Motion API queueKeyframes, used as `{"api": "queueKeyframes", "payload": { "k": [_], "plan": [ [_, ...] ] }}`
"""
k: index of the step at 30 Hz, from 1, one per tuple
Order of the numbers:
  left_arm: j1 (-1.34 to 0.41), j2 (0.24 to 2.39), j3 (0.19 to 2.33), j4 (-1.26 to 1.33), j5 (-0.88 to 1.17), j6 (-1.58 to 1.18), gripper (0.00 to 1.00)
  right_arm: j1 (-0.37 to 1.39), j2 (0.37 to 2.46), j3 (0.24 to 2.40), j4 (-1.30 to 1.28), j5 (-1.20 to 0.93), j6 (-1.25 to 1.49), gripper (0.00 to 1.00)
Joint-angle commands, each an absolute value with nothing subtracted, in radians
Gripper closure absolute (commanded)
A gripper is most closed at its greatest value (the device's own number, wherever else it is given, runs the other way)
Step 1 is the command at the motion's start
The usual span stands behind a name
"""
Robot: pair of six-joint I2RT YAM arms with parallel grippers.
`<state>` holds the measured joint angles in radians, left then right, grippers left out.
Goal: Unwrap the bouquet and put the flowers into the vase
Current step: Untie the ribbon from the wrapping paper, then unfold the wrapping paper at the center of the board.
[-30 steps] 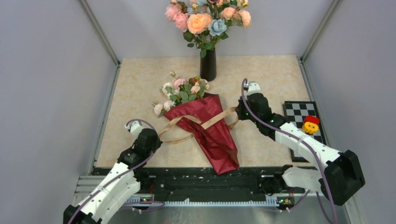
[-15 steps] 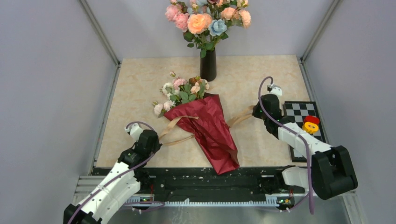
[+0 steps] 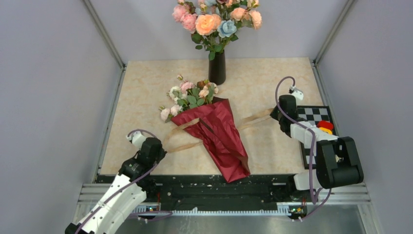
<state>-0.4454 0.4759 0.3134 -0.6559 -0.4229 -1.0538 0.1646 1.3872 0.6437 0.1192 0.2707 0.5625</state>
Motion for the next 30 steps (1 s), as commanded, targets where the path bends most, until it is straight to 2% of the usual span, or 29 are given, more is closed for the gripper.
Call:
{"api": "queueKeyframes", "payload": {
  "k": [1,2,3,6,8,9,13,16,20,23,30],
  "plan": [
    [-0.44,0.45,0.345,-0.682,-0.419,-1.066,0.81,0.135,1.406,0.682,0.195,0.251,0.575,1.0],
    [-0.44,0.447,0.355,-0.679,-0.412,-1.054,0.7,0.131,1.407,0.681,0.196,0.234,0.573,1.0],
    [-0.44,0.444,0.367,-0.676,-0.409,-1.04,0.61,0.127,1.407,0.682,0.194,0.219,0.568,0.95],
    [-0.44,0.449,0.409,-0.648,-0.4,-0.969,0.42,0.125,1.39,0.678,0.193,0.2,0.558,0.64],
    [-0.44,0.475,0.438,-0.596,-0.376,-0.889,0.34,0.125,1.369,0.67,0.197,0.19,0.551,0.47],
    [-0.44,0.498,0.453,-0.563,-0.361,-0.846,0.31,0.125,1.357,0.667,0.198,0.184,0.548,0.42],
    [-0.44,0.642,0.526,-0.466,-0.288,-0.688,0.21,0.125,1.3,0.659,0.179,0.158,0.534,0.31],
    [-0.439,0.773,0.578,-0.434,-0.266,-0.619,0.17,0.126,1.247,0.65,0.153,0.15,0.517,0.24],
    [-0.44,0.927,0.626,-0.41,-0.228,-0.609,0.17,0.124,1.171,0.633,0.125,0.13,0.488,0.21],
    [-0.439,1.003,0.626,-0.378,-0.213,-0.65,0.24,0.124,1.13,0.626,0.109,0.094,0.473,0.21],
    [-0.434,1.058,0.543,-0.264,-0.256,-0.743,0.31,0.126,1.131,0.61,0.121,-0.032,0.468,0.25]
  ]
}}
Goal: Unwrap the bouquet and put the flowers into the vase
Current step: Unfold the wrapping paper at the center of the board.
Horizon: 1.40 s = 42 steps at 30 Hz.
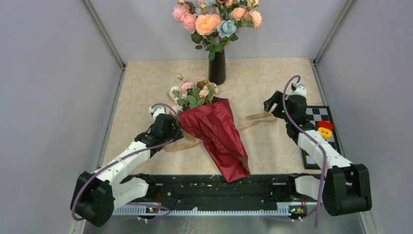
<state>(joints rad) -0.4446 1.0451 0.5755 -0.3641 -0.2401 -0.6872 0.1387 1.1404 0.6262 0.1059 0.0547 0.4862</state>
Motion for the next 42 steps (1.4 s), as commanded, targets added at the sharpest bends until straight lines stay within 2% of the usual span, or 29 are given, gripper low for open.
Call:
{"api": "queueKeyframes", "payload": {
  "k": [1,15,31,38,42],
  "plan": [
    [-0.432,1.064,0.536,-0.256,-0.259,-0.754,0.31,0.125,1.136,0.604,0.128,-0.041,0.47,0.26],
    [-0.302,1.109,0.421,-0.156,-0.266,-0.894,0.3,0.126,1.186,0.569,0.16,-0.17,0.486,0.26],
    [-0.197,0.832,0.268,-0.228,-0.333,-1.043,0.28,0.127,1.169,0.563,0.161,-0.209,0.481,0.26],
    [-0.195,0.739,0.365,-0.306,-0.257,-0.923,0.14,0.132,1.113,0.575,0.138,-0.33,0.459,0.25],
    [-0.195,0.715,0.438,-0.346,-0.162,-0.824,0.05,0.208,1.053,0.597,0.069,-0.384,0.409,0.24]
  ]
}}
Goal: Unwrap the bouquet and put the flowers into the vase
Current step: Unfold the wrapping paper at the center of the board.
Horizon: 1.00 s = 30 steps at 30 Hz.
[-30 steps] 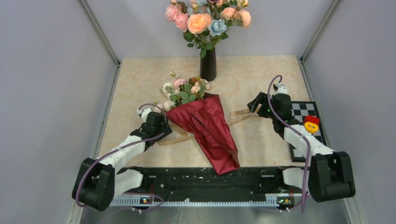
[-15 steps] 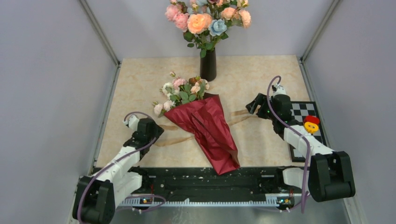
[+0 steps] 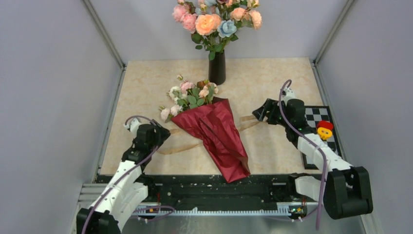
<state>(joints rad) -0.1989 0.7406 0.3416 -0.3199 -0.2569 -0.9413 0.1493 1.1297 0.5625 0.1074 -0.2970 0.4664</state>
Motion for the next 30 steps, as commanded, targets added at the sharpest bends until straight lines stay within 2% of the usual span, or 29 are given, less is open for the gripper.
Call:
{"api": "queueKeyframes", "payload": {
  "k": [1,7,12,20,30],
  "plan": [
    [-0.195,0.714,0.457,-0.356,-0.125,-0.809,0.03,0.226,1.04,0.603,0.045,-0.39,0.391,0.24],
    [-0.196,0.715,0.532,-0.384,0.13,-0.744,0.01,0.481,0.932,0.62,-0.092,-0.397,0.32,0.23],
    [-0.209,0.736,0.458,-0.21,0.258,-0.835,0.01,0.674,0.862,0.582,-0.119,-0.311,0.33,0.23],
    [-0.235,0.908,0.409,0.025,0.271,-0.904,0.02,0.872,0.885,0.587,-0.178,-0.132,0.292,0.28],
    [-0.233,1.078,0.427,0.111,0.191,-0.901,0.09,0.966,1.007,0.631,-0.127,0.018,0.279,0.35]
  ]
}}
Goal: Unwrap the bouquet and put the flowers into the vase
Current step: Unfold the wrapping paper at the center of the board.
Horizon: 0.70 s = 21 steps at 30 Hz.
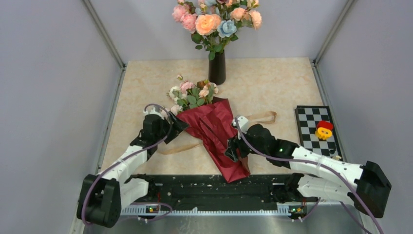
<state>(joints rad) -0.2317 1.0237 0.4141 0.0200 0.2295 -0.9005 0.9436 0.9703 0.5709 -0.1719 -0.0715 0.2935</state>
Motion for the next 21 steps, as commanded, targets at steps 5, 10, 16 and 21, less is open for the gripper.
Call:
{"api": "queueKeyframes", "payload": {
  "k": [5,10,16,21],
  "plan": [
    [-0.233,1.165,0.433,0.177,0.189,-0.908,0.14,0.968,1.059,0.658,-0.105,0.075,0.289,0.41],
    [-0.233,1.21,0.439,0.221,0.18,-0.907,0.26,0.968,1.094,0.669,-0.104,0.123,0.281,0.56],
    [-0.233,1.264,0.437,0.269,0.186,-0.903,0.44,0.968,1.06,0.655,-0.091,0.22,0.299,0.79],
    [-0.233,1.305,0.442,0.303,0.192,-0.915,0.6,0.968,1.052,0.662,-0.103,0.295,0.32,0.98]
  ]
}}
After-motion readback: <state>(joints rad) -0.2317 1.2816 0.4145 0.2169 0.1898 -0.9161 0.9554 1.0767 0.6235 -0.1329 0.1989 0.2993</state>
